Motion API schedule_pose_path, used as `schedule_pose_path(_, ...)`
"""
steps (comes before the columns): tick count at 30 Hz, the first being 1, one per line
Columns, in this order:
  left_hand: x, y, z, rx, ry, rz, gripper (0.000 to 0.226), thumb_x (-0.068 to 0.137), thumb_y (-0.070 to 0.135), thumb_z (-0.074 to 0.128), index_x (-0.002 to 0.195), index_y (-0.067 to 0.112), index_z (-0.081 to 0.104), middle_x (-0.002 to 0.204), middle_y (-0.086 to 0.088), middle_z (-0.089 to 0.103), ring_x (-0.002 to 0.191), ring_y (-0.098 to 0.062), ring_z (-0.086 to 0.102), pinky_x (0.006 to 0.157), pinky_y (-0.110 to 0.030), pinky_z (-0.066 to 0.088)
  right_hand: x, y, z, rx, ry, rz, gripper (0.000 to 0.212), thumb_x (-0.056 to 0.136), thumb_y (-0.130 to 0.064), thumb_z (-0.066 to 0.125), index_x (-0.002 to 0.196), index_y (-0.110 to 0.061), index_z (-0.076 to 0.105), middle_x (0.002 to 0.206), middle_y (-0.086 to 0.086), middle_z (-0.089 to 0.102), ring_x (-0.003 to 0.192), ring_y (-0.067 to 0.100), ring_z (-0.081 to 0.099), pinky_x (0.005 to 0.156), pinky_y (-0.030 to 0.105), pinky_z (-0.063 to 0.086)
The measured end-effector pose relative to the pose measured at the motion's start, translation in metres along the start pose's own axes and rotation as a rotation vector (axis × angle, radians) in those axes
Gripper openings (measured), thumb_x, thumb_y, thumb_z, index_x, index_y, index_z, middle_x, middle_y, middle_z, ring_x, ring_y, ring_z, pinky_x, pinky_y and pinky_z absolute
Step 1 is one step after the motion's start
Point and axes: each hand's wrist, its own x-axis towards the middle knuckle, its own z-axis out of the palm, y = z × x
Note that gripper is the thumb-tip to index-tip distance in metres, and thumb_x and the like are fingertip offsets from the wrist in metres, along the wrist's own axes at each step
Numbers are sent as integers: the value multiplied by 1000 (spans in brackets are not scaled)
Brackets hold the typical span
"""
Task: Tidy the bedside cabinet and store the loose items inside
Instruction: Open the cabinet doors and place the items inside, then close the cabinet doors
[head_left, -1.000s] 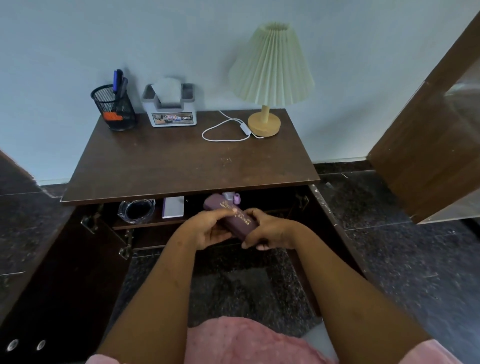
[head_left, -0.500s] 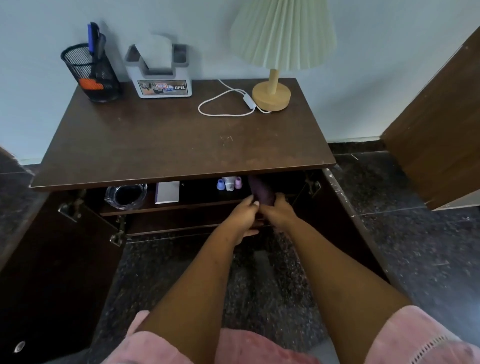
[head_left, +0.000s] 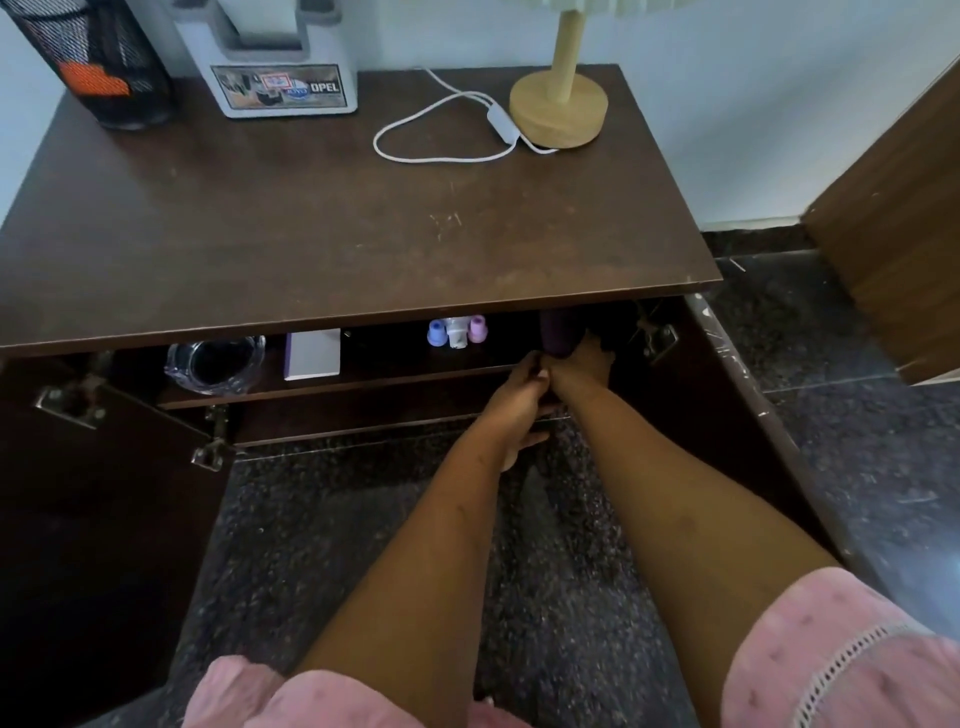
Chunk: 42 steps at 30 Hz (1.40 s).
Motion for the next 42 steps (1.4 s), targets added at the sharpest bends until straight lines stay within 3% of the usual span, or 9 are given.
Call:
schedule_pose_path(8,10,0,-3,-65,107,-65,45,102,28,32,147,32,27,142,1,47,119,-22,55,96,-41,39,10,0,9,-37,55,-53,63,85,-29,66,138,-8,39,140,17,42,129,32,38,95,36,41)
schedule_pose_path(16,-1,7,5,-154,178,-107,37,101,27,30,135,20,43,136,-1,50,105,-23,54,93,-38,38,9,-4,-5,-73,9,-112,61,85,-13,66,139,-8,38,140,16,44,128,30,44,96,33,42)
schedule_pose_path(20,-16,11,11,-121,158,-103,35,102,28,30,133,20,44,134,-1,52,98,-20,53,94,-38,38,-10,0,-20,-67,-84,-180,73,86,-7,60,148,-10,22,145,16,39,131,32,41,103,35,39)
schedule_pose_path(25,-49,15,10,12,128,-164,38,102,31,33,136,16,41,124,-4,53,107,-24,54,94,-38,38,-50,11,-49,-29,-166,-285,59,82,-8,61,137,-15,42,124,14,58,116,31,54,88,29,43)
schedule_pose_path(28,-80,21,8,112,90,-197,41,101,33,35,138,15,40,135,-4,52,117,-27,54,94,-36,38,-79,9,-77,19,-80,-353,39,85,-2,54,121,-17,60,109,7,65,107,25,60,93,31,48)
schedule_pose_path(31,-118,26,9,187,72,-222,40,100,31,38,136,14,43,134,-4,54,108,-23,55,94,-36,39,-108,7,-113,7,218,-458,35,87,-5,50,119,-16,60,114,8,63,108,27,58,92,36,47)
schedule_pose_path(34,-155,27,14,332,12,-237,41,100,31,37,137,14,41,134,-4,54,100,-20,52,96,-35,40,-133,21,-142,-158,385,-289,50,85,-13,54,133,-18,43,135,13,47,124,35,43,98,49,39)
schedule_pose_path(38,-186,35,25,524,-26,-206,43,100,32,36,139,12,39,137,-3,52,107,-21,54,94,-34,39,-154,49,-157,-292,108,117,76,86,-25,60,147,-14,17,148,17,32,134,38,32,106,54,27)
schedule_pose_path(42,-205,35,36,565,-49,-151,43,100,31,36,138,12,39,139,-3,50,124,-24,51,99,-35,37,-154,61,-171,-318,40,140,45,87,-13,55,130,1,47,131,24,51,120,40,51,98,46,43)
